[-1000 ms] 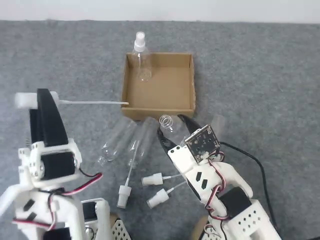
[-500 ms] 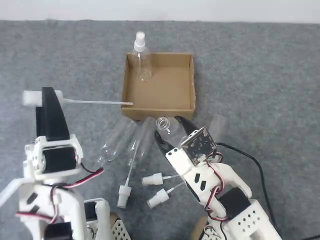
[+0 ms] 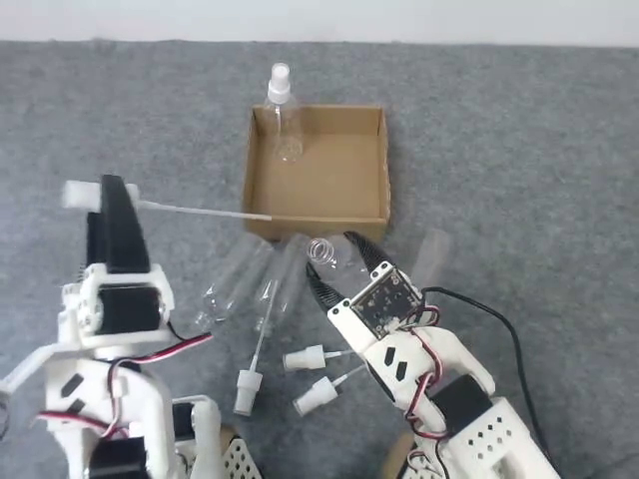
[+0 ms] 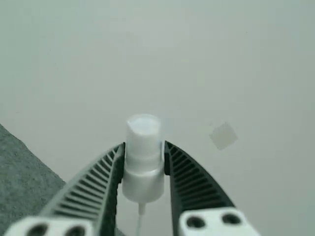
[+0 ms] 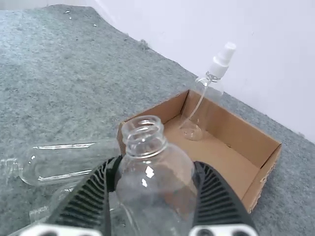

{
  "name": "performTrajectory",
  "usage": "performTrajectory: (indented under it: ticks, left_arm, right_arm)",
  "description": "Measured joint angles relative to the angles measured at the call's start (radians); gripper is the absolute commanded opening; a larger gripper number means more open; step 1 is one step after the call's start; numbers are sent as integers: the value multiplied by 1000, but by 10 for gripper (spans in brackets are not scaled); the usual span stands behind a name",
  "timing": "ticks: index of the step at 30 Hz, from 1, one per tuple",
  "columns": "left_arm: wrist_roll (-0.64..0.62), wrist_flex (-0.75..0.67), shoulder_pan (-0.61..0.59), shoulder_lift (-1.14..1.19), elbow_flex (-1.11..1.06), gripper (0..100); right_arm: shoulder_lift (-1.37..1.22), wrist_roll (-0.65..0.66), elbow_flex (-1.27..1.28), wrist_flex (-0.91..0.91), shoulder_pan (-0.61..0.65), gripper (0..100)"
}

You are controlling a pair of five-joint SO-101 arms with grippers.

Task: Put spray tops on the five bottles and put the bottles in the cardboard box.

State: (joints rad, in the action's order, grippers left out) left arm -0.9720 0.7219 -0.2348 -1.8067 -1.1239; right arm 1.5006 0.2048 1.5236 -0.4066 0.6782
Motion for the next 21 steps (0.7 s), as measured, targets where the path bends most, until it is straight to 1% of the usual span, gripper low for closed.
performTrajectory:
  ticks: [4, 6, 18, 21]
  left_arm:
    - [41, 32, 75, 0, 0, 13]
    - [55, 35, 94, 0, 0, 13]
    - [61, 71, 106, 0, 0, 13]
    - [61, 71, 106, 0, -11, 13]
  right_arm:
    - [0, 0, 0, 0, 0, 37]
    - [0, 0, 0, 0, 0, 37]
    - [0, 0, 0, 0, 0, 37]
    - [0, 31, 0, 0, 6, 37]
